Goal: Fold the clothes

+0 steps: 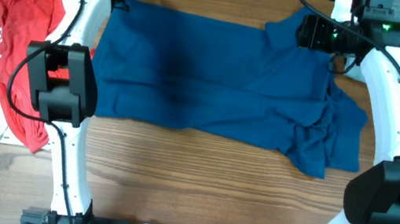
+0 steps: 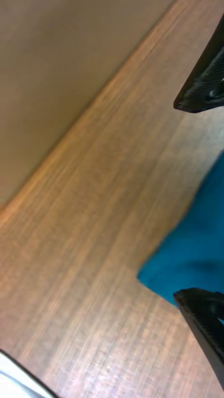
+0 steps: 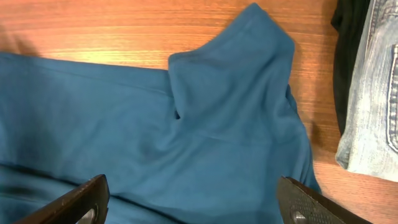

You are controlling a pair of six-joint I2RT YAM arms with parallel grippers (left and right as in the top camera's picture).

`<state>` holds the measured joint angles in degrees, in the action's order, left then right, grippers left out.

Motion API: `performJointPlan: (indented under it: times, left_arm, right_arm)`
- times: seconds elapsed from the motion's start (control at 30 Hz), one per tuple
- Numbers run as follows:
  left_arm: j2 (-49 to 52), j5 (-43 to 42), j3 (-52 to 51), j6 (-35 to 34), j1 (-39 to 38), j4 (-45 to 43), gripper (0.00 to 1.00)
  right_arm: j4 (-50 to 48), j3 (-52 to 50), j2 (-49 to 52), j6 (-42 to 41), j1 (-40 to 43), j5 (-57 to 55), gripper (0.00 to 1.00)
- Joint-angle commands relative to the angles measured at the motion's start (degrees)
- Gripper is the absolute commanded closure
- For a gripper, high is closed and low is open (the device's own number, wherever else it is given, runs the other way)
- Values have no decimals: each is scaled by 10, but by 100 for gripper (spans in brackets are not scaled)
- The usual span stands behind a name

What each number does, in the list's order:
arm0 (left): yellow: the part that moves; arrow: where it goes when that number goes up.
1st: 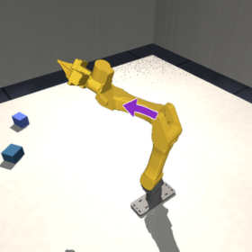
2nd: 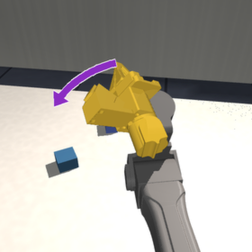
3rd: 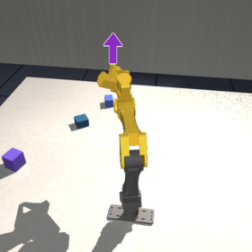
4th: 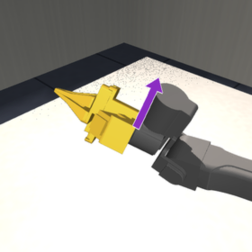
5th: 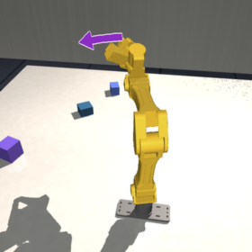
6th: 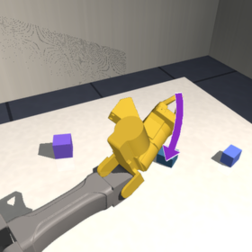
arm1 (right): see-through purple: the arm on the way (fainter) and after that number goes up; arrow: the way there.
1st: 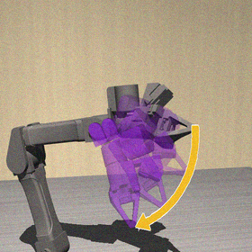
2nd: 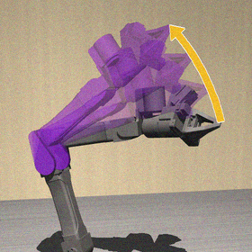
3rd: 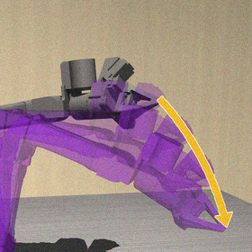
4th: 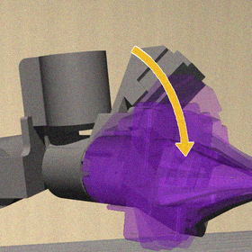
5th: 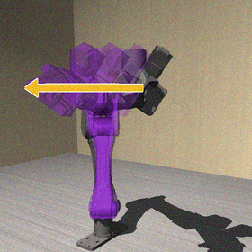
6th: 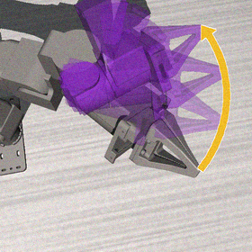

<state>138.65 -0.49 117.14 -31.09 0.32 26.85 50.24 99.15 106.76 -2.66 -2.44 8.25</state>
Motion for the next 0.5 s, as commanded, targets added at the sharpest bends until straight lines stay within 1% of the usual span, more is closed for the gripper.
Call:
performJointPlan:
  times: [0.0,0.07,0.27,0.47]
  left_arm:
    - [28,25,13,63,-1,-12,11]
    - [34,25,13,85,-1,-14,12]
    - [52,25,13,163,-1,-18,12]
    - [56,31,13,220,-1,-19,13]
  right_arm:
    - [-1,9,16,10,0,-15,13]
    - [-1,9,16,10,0,-15,13]
    - [-1,9,16,10,0,-15,13]
    - [-1,9,16,10,0,-15,14]
